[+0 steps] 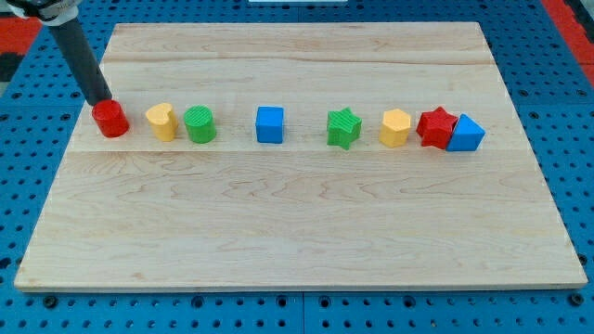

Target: Push red star closer to the green star

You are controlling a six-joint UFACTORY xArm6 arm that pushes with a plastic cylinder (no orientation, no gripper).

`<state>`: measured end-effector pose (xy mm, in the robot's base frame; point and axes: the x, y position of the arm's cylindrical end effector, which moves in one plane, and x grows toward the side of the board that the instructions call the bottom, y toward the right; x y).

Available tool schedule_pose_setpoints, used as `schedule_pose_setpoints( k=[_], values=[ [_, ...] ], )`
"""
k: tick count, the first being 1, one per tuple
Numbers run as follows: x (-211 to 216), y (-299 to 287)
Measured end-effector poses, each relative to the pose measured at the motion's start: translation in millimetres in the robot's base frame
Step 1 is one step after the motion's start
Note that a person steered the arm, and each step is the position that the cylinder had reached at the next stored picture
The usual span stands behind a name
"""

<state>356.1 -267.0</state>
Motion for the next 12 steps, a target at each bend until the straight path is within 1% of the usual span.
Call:
schedule_pose_setpoints(
  k=[1, 2, 3, 4, 5, 6, 8, 9, 10, 11, 12],
  values=[
    [-0.8, 6.0],
    [-0.8, 42.2],
    [-0.8, 42.2],
    [-21.4, 69.2],
    [-25.2, 138.8],
    [-18.5, 168.1],
    [-18.5, 176.8],
    [-18.5, 199.5],
    [-17.5, 245.3],
    [-17.5, 253.7],
    [-17.5, 276.9]
  ],
)
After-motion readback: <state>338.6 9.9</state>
